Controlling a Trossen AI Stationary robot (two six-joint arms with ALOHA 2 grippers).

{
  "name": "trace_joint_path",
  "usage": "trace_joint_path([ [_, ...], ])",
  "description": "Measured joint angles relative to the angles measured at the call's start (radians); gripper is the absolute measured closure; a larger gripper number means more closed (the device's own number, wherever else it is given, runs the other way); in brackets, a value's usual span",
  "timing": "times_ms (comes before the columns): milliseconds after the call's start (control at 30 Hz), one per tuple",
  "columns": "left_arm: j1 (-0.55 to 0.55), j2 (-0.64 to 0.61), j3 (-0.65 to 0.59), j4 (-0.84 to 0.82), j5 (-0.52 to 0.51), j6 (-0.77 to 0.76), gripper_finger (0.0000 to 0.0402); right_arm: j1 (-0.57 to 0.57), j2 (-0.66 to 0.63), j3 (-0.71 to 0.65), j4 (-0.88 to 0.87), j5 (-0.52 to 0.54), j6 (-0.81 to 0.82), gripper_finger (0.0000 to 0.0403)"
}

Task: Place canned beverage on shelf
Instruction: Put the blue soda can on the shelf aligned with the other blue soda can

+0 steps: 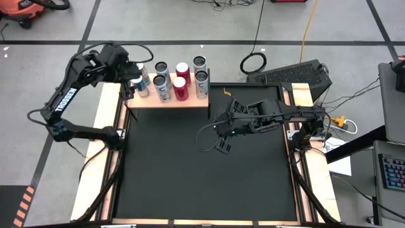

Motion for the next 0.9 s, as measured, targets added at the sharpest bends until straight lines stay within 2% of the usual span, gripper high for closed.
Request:
trace_joint_path([
  [233,-0.017,-0.061,0.000,0.061,0.005,-0.166,0.0042,0.000,0.000,0.000,0.000,0.000,0.000,0.0335],
  [433,-0.017,-0.074,0.000,0.039,0.016,-0.290,0.0042,0.000,0.000,0.000,0.000,-0.004,-0.004,0.0335],
  [567,-0.017,-0.061,0.000,0.032,0.062,-0.326,0.0042,-0.001,0.000,0.000,-0.007,-0.148,-0.115,0.0335],
  [667,-0.017,-0.055,0.000,0.031,0.079,-0.359,0.0042,0.000,0.000,-0.001,0.007,-0.231,-0.140,0.0335],
  [900,-0.017,-0.053,-0.001,0.038,0.077,-0.417,0.0042,-0.001,0.000,-0.001,0.076,-0.262,-0.131,0.0335],
])
